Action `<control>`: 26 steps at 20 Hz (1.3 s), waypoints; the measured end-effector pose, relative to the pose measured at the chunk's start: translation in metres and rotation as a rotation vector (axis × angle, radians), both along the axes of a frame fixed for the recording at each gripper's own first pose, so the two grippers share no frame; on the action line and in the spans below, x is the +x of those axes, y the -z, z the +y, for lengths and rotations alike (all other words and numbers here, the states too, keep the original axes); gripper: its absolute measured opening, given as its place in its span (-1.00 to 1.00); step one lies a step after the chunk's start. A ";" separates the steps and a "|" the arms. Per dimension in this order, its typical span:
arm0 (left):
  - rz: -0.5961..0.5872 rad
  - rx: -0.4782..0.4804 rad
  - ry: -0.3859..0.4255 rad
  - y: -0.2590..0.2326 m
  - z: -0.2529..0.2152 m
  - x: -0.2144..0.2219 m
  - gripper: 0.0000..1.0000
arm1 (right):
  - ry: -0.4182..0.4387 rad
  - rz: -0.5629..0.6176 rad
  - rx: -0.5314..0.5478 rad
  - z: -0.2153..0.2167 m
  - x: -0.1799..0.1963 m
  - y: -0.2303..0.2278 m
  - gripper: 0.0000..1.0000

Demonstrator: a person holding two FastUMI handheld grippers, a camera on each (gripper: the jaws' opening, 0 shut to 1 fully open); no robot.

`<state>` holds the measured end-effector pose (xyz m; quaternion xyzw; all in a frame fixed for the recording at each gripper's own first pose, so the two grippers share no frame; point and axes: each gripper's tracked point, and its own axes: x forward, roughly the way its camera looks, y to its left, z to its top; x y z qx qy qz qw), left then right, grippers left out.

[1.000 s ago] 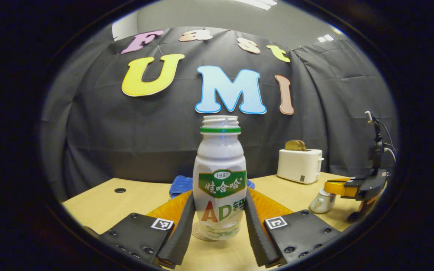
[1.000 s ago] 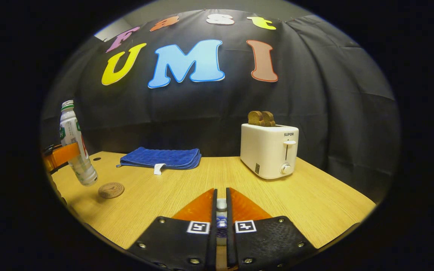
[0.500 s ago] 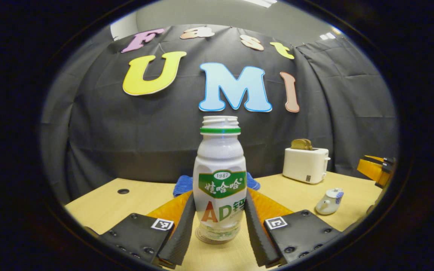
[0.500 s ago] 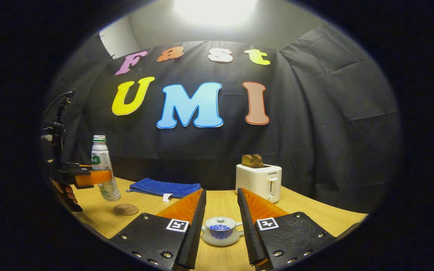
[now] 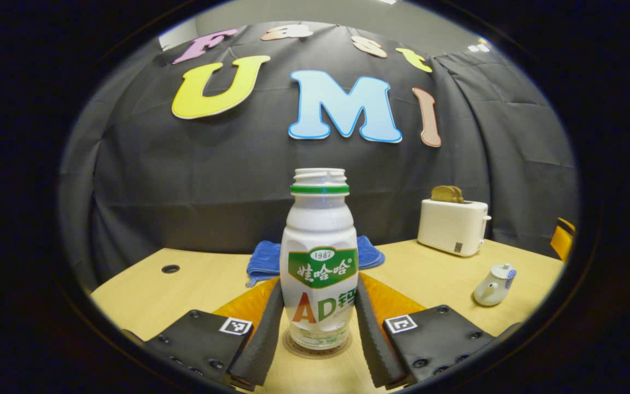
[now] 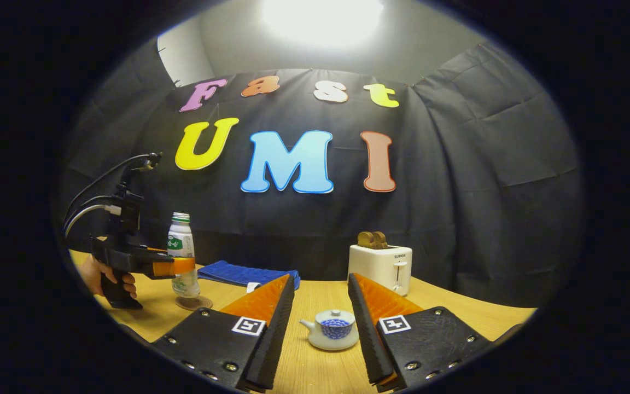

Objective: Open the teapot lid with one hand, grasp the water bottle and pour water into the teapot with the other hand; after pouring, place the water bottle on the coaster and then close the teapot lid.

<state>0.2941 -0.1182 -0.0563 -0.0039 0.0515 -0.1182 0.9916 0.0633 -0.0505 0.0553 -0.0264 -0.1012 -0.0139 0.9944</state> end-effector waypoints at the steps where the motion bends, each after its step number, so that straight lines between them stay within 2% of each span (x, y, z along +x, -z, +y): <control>1: 0.008 0.007 -0.004 0.005 0.002 0.004 0.52 | -0.008 0.011 -0.004 0.002 0.002 0.003 0.22; 6: 0.045 0.006 -0.012 0.028 0.005 0.019 0.39 | -0.025 0.051 -0.011 0.005 0.007 0.013 0.22; 10: 0.040 0.001 -0.015 0.028 0.006 0.021 0.55 | -0.024 0.052 -0.016 0.005 0.007 0.014 0.22; 13: 0.043 -0.019 -0.018 0.028 0.009 0.021 0.39 | -0.029 0.051 -0.020 0.007 0.008 0.015 0.22; 15: 0.046 -0.044 -0.018 0.028 0.011 0.020 0.56 | -0.033 0.051 -0.028 0.008 0.008 0.015 0.22; 16: 0.044 -0.058 -0.015 0.028 0.012 0.018 0.48 | -0.032 0.050 -0.032 0.008 0.008 0.015 0.22; 19: 0.067 -0.075 0.008 0.036 0.006 0.016 0.78 | -0.036 0.051 -0.034 0.009 0.009 0.015 0.22; 21: 0.057 -0.055 -0.030 0.037 0.012 0.019 1.00 | -0.037 0.054 -0.039 0.010 0.009 0.016 0.22; 23: 0.037 -0.049 -0.044 0.030 0.014 0.015 1.00 | -0.039 0.054 -0.041 0.010 0.008 0.016 0.22; 26: 0.022 -0.092 -0.027 0.022 0.008 0.007 0.99 | -0.041 0.048 -0.042 0.010 0.007 0.015 0.22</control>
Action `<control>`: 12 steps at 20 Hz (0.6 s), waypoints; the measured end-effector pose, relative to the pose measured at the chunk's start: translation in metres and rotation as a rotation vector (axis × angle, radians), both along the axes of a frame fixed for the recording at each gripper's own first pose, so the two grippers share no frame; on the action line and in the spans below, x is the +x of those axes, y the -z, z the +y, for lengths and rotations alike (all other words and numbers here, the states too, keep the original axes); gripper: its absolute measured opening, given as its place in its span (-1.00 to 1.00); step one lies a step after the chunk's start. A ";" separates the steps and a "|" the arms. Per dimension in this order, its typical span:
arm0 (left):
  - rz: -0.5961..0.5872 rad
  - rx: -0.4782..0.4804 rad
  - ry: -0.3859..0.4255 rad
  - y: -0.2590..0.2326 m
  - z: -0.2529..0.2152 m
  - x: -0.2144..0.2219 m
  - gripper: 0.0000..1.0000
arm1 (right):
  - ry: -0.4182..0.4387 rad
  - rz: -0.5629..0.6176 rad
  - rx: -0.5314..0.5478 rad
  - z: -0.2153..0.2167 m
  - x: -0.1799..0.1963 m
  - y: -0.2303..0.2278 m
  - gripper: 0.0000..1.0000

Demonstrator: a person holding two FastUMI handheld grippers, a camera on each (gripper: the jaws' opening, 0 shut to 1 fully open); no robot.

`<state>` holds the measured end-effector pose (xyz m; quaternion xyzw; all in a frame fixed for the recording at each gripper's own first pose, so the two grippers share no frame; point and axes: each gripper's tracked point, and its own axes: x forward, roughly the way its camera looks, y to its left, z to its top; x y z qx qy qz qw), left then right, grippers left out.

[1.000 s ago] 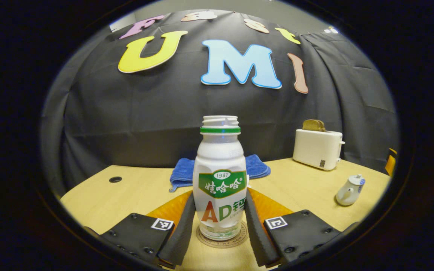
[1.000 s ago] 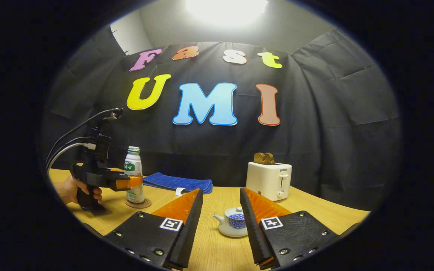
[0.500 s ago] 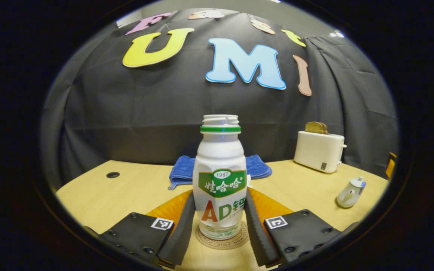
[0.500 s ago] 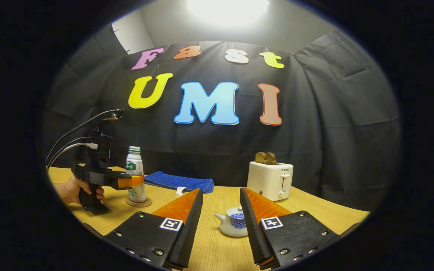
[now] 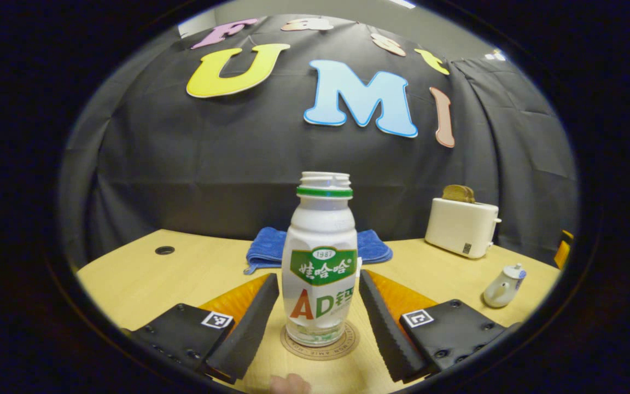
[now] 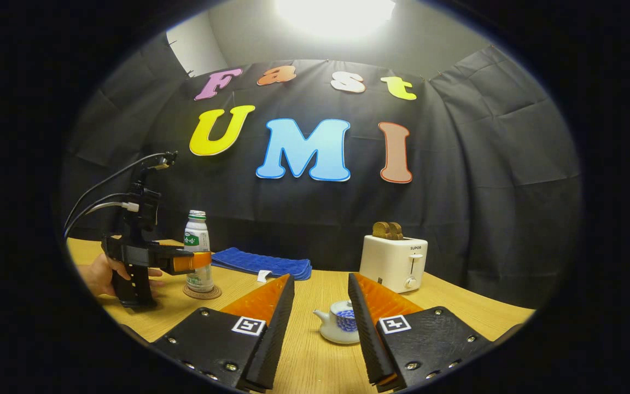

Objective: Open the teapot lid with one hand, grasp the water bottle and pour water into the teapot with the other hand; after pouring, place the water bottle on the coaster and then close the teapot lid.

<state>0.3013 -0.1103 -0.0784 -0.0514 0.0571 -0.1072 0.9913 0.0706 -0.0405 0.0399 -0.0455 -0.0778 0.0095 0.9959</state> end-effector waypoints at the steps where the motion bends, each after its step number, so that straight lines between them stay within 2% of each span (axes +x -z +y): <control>1: 0.001 0.002 -0.003 0.001 0.000 -0.001 1.00 | -0.003 -0.001 0.003 0.000 0.000 -0.001 0.22; 5: 0.044 0.011 -0.072 0.007 0.016 -0.025 0.94 | -0.003 -0.018 -0.005 0.003 -0.004 -0.005 0.22; 7: 0.021 0.058 -0.130 -0.002 0.030 -0.059 0.98 | -0.002 -0.014 -0.010 0.010 -0.007 -0.005 0.22; 8: 0.010 0.066 -0.135 -0.007 0.029 -0.083 0.97 | -0.011 -0.009 -0.010 0.017 -0.011 -0.004 0.22; 10: -0.012 0.032 -0.072 -0.013 0.006 -0.132 0.97 | -0.031 0.008 -0.006 0.034 -0.019 -0.001 0.23; 11: -0.012 0.017 -0.051 -0.009 -0.006 -0.152 0.97 | -0.052 0.020 -0.002 0.047 -0.023 0.003 0.37; 12: -0.010 0.011 -0.047 -0.004 -0.011 -0.166 0.97 | -0.072 0.045 0.003 0.060 -0.026 0.010 0.38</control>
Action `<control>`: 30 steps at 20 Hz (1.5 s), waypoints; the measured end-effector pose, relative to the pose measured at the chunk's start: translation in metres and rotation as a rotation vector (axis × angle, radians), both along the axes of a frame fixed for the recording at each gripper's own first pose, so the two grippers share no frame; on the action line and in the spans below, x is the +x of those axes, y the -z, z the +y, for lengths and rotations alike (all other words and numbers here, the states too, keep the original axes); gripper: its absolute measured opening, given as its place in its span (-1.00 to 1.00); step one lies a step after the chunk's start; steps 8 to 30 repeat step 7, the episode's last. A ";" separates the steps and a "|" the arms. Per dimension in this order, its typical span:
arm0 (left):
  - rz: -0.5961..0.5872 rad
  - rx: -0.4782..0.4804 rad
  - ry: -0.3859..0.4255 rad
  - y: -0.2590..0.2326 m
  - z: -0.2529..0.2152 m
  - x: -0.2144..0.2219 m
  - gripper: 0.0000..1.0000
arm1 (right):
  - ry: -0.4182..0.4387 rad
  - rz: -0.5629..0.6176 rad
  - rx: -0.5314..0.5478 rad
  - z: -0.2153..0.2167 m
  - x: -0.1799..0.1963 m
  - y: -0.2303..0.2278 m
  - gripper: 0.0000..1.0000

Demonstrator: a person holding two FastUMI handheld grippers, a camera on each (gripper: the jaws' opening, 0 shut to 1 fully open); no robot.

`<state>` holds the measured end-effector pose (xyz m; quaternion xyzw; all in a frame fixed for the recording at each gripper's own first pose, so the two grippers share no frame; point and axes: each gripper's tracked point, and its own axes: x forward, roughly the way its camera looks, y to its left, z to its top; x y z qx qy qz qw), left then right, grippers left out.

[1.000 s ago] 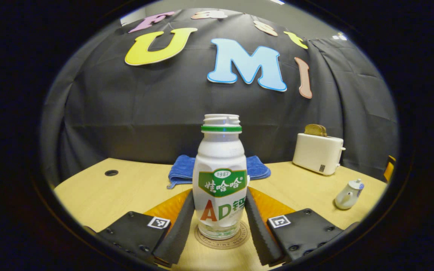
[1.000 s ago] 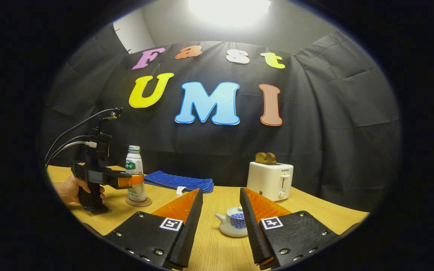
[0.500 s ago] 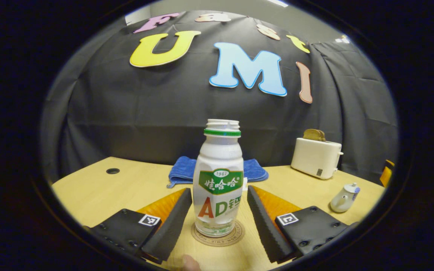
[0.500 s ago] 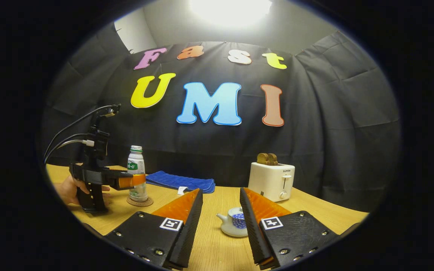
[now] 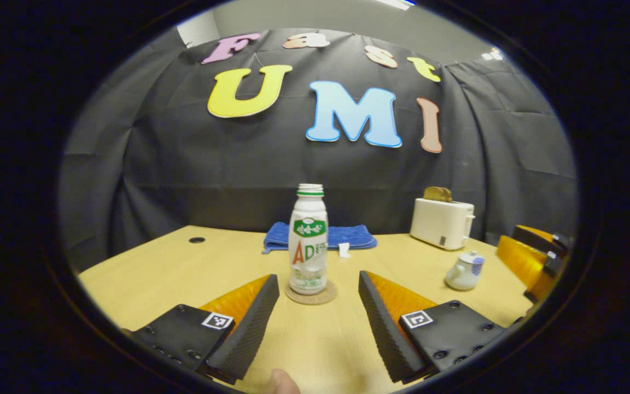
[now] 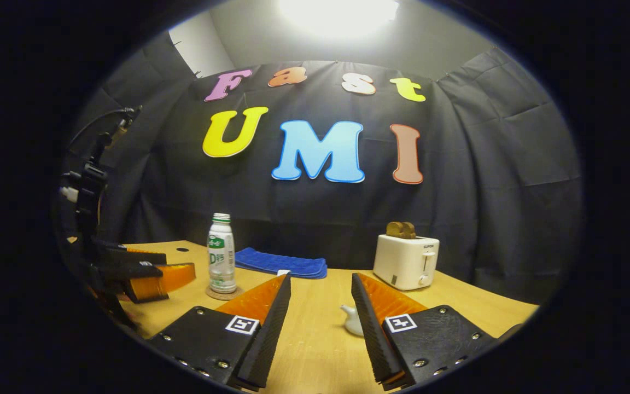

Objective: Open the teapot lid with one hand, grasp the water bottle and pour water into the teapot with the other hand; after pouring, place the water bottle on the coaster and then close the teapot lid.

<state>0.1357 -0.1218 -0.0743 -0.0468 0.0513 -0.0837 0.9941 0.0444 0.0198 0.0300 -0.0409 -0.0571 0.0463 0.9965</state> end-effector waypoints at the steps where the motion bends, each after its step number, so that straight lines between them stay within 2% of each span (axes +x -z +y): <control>1: 0.006 0.001 -0.005 0.004 -0.002 -0.012 0.97 | -0.019 0.036 0.002 0.012 0.000 0.011 0.39; 2: 0.015 0.009 -0.008 0.010 -0.007 -0.022 0.97 | -0.023 0.073 -0.001 0.021 -0.003 0.023 0.48; 3: 0.028 0.005 -0.013 0.015 -0.008 -0.031 0.97 | -0.019 0.102 0.001 0.026 -0.008 0.030 0.81; 4: 0.015 -0.001 -0.029 0.013 -0.007 -0.039 0.97 | -0.013 0.121 0.008 0.027 -0.014 0.037 0.97; 7: -0.030 -0.006 -0.045 0.003 -0.006 -0.054 0.96 | 0.052 0.118 0.081 0.019 -0.025 0.041 0.89; 30: -0.030 -0.006 -0.045 0.003 -0.006 -0.054 0.96 | 0.052 0.118 0.081 0.019 -0.025 0.041 0.89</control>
